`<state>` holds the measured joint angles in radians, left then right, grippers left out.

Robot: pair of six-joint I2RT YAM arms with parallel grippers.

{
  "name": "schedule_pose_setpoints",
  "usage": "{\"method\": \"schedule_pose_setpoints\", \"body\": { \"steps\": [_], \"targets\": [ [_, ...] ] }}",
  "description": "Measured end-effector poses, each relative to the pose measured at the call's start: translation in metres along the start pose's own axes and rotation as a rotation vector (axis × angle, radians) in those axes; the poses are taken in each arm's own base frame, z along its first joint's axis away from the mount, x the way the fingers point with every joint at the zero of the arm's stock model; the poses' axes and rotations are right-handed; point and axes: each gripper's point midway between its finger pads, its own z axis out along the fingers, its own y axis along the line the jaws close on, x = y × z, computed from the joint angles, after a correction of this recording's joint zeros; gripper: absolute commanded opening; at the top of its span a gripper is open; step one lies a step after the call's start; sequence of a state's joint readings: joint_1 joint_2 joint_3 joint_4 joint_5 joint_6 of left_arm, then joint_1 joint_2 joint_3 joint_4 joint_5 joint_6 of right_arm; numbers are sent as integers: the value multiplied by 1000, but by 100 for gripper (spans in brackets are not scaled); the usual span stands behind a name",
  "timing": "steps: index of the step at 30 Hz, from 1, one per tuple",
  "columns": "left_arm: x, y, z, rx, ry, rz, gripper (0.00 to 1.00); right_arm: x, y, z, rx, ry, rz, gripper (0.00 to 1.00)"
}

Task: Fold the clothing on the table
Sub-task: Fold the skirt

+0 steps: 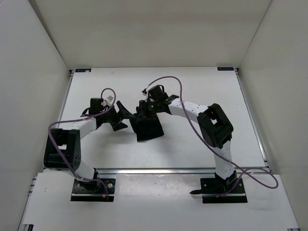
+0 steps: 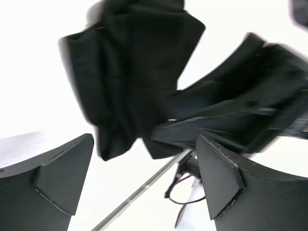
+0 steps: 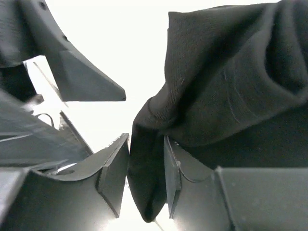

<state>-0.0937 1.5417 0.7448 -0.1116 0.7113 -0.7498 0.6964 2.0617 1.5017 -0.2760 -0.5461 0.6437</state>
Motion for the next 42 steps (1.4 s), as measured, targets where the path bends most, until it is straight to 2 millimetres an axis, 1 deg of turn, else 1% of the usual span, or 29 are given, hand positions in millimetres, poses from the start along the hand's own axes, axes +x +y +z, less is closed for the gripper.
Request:
{"method": "schedule_pose_setpoints", "body": {
  "steps": [3,4,6,9,12,15,18,20,22,24,27,29,31,32,34,37,38,39,42],
  "targets": [
    [-7,-14,-17,56,-68,-2,99,5,8,4,5,3,-69,35],
    [-10,-18,-22,69,-89,-3,99,10,8,5,3,9,-85,40],
    [-20,-24,-34,93,-144,-5,99,23,6,3,-3,24,-99,41],
    [-41,-32,-58,120,-244,0,99,45,-2,-1,0,61,-87,41],
    [-57,-36,-77,133,-320,6,98,51,-7,-1,6,83,-86,42],
    [-64,-38,-83,137,-338,7,99,51,-7,1,17,98,-91,43],
    [-63,-37,-83,135,-326,2,99,46,-6,6,38,106,-112,43],
    [-62,-34,-84,129,-314,-7,98,44,-5,5,59,99,-134,43],
    [-67,-30,-88,120,-314,-16,99,41,2,-3,67,69,-158,44],
    [-72,-27,-92,114,-322,-18,99,38,15,-19,47,22,-173,44],
    [-74,-26,-95,117,-330,-19,98,41,35,-50,-16,-46,-190,44],
    [-73,-29,-94,125,-324,-18,98,44,39,-58,-50,-66,-186,44],
    [-72,-31,-94,134,-321,-16,99,51,34,-52,-65,-48,-173,44],
    [-71,-32,-93,139,-319,-15,99,55,26,-45,-56,-28,-156,44],
    [-70,-31,-93,142,-314,-22,99,69,8,-24,-27,33,-126,44],
    [-69,-32,-93,146,-313,-23,98,99,-17,5,29,132,-93,43],
    [-69,-33,-94,148,-313,-24,98,105,-17,10,20,157,-82,44],
    [-69,-33,-94,149,-314,-23,98,105,-12,12,15,159,-90,44],
    [-69,-34,-95,152,-315,-20,99,97,-1,21,23,146,-115,44]
  ]
}}
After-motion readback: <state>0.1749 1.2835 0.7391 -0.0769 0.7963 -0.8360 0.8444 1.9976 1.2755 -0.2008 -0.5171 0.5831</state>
